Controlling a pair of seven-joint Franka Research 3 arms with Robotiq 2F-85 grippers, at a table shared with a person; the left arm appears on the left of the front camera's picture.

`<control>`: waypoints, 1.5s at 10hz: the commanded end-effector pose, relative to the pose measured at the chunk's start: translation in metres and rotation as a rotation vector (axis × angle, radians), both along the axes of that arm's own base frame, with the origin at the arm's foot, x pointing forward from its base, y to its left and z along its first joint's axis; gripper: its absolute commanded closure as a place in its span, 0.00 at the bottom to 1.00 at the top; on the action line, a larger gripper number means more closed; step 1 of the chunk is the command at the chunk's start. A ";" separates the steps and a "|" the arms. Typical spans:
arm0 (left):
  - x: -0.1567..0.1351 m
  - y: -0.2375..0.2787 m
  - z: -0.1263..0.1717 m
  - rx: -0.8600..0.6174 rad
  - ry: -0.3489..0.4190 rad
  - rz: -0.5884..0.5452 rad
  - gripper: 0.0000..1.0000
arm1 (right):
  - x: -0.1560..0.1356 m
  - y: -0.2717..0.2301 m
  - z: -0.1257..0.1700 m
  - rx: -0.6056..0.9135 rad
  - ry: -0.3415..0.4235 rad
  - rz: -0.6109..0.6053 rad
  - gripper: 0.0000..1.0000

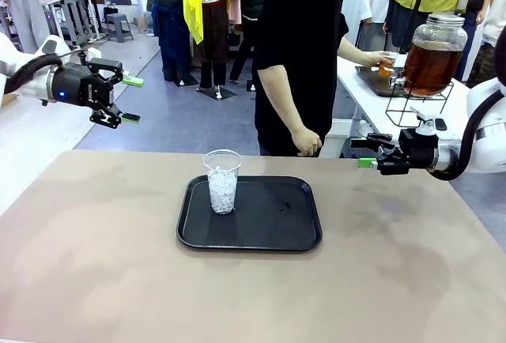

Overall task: Pour the drink into the iced cup.
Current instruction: Pick up the iced cup indicated by the human and present it to them.

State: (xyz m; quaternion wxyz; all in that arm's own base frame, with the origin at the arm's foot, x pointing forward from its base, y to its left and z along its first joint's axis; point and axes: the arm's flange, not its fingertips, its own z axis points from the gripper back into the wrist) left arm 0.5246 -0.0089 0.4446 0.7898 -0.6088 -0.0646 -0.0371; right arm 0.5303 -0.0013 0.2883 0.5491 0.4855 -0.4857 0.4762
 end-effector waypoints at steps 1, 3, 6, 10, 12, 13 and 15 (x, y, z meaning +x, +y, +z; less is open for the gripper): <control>0.000 0.000 0.001 0.002 -0.004 0.003 0.00 | -0.001 -0.001 0.002 0.007 -0.001 0.005 0.00; 0.000 0.000 0.001 0.002 -0.004 0.003 0.00 | -0.001 -0.001 0.002 0.007 -0.001 0.005 0.00; 0.000 0.000 0.001 0.002 -0.004 0.003 0.00 | -0.001 -0.001 0.002 0.007 -0.001 0.005 0.00; 0.000 0.000 0.001 0.002 -0.004 0.003 0.00 | -0.001 -0.001 0.002 0.007 -0.001 0.005 0.00; 0.000 0.000 0.001 0.002 -0.004 0.003 0.00 | -0.001 -0.001 0.002 0.007 -0.001 0.005 0.00; 0.000 0.000 0.001 0.002 -0.004 0.003 0.00 | -0.001 -0.001 0.002 0.007 -0.001 0.005 0.00; 0.000 0.000 0.001 0.002 -0.004 0.003 0.00 | -0.001 -0.001 0.002 0.007 -0.001 0.005 0.00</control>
